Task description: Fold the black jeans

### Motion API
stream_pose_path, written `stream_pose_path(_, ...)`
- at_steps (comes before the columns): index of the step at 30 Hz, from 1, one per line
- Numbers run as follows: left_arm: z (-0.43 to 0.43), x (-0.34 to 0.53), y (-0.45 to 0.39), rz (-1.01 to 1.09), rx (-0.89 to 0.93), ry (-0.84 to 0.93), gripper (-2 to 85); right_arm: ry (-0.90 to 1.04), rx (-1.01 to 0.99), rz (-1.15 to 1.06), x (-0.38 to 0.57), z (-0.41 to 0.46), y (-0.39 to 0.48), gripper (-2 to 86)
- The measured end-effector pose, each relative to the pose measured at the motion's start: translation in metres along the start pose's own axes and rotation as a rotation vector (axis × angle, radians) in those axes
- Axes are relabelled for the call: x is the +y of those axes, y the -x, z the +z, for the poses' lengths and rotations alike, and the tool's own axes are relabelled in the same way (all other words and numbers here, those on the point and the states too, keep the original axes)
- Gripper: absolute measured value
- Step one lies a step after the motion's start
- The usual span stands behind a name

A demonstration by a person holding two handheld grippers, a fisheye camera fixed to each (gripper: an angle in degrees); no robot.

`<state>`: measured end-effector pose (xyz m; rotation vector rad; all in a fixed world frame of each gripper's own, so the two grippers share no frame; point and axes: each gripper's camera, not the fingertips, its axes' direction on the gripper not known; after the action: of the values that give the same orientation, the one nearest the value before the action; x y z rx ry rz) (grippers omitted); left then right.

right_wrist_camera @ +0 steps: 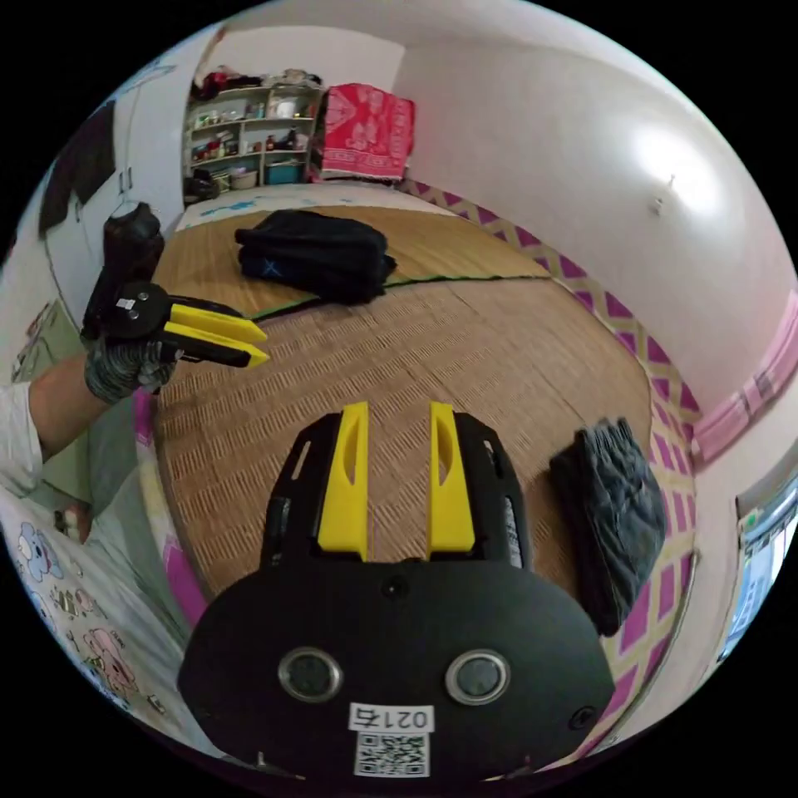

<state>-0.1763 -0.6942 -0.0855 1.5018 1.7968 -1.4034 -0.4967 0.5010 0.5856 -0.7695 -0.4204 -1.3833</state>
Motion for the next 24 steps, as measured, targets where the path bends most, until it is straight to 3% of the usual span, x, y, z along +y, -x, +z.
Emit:
stream_pose_path(14,-0.097,0.124,0.103,-0.218,-0.15,-0.044,6.2,-0.038,-0.055,-0.289,-0.155,0.113,0.207,12.1)
stream_pose_path(18,-0.112,0.146,0.12,-0.272,-0.104,-0.052,6.0,-0.108,-0.14,-0.375,-0.2,0.162,0.25,13.0)
stream_pose_path(24,-0.135,0.167,0.136,-0.307,-0.129,-0.058,5.5,-0.235,-0.099,-0.546,-0.266,0.227,0.309,13.6)
